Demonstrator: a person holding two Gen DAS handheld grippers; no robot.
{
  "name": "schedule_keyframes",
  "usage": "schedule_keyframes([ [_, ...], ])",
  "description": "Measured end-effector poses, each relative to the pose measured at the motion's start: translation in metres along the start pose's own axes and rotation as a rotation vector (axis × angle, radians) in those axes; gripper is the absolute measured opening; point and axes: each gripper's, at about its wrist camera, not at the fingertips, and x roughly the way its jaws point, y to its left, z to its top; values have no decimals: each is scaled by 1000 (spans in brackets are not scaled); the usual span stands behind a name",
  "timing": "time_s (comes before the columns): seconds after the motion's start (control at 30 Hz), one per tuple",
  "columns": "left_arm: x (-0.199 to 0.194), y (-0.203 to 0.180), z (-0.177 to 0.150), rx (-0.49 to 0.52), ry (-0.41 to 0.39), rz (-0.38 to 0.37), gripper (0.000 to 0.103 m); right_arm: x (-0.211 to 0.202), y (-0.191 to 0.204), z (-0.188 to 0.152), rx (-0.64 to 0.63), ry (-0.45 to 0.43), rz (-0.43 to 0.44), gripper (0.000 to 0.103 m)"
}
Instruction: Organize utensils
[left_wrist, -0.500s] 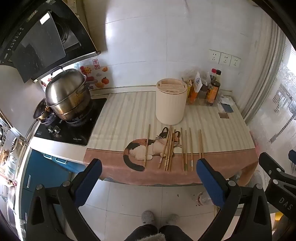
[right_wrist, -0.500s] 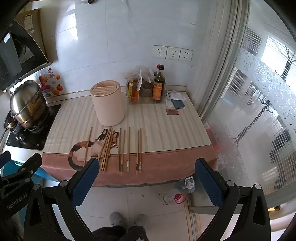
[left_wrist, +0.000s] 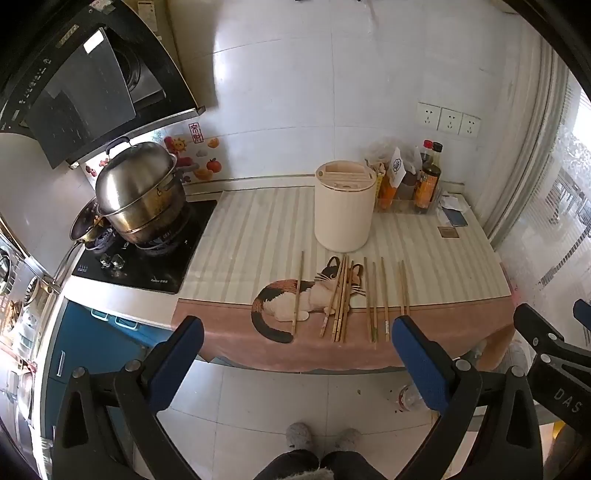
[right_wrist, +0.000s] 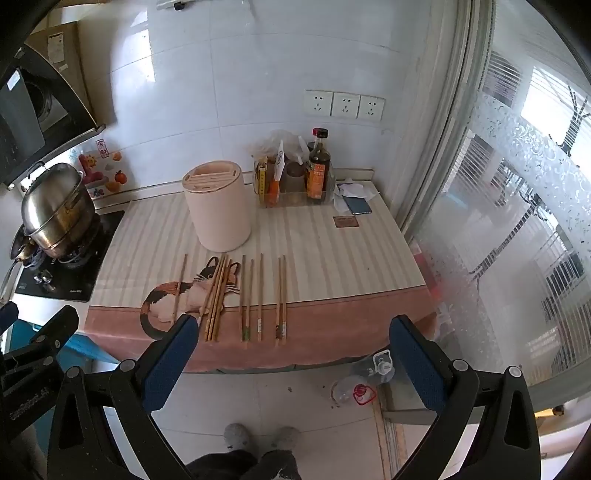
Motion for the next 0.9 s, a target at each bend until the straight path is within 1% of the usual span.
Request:
schedule_keyframes([
  [0.9,-7,0,-2,-9,-16,-7,103,-14,1,-6,-4,-34,1,103],
])
